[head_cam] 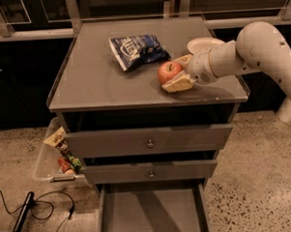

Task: Pick apple from bottom drawer and place on counter

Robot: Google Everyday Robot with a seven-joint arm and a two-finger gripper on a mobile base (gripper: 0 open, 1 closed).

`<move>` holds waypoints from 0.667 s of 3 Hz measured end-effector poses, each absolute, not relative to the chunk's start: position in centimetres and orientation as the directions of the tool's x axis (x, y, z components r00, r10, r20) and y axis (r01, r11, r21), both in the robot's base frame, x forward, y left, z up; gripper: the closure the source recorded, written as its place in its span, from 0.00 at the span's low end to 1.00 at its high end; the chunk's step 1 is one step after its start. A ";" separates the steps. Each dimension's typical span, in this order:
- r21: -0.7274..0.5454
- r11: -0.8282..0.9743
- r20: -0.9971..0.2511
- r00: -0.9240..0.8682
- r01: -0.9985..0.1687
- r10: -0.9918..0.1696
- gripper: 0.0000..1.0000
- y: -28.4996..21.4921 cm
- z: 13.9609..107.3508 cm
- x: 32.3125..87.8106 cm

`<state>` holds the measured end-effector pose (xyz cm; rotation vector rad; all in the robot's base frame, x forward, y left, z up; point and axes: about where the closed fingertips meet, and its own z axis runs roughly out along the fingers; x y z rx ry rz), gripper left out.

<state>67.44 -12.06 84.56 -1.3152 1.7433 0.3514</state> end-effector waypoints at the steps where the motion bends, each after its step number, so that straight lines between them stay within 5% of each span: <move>1: -0.276 0.395 -0.783 -0.033 -0.876 -0.622 0.35 -12.1 84.6 67.4; 2: -0.276 0.395 -0.783 -0.033 -0.876 -0.622 0.12 -12.1 84.6 67.4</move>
Offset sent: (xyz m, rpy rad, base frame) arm 0.0000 0.0000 0.0000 0.0000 0.0000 0.0000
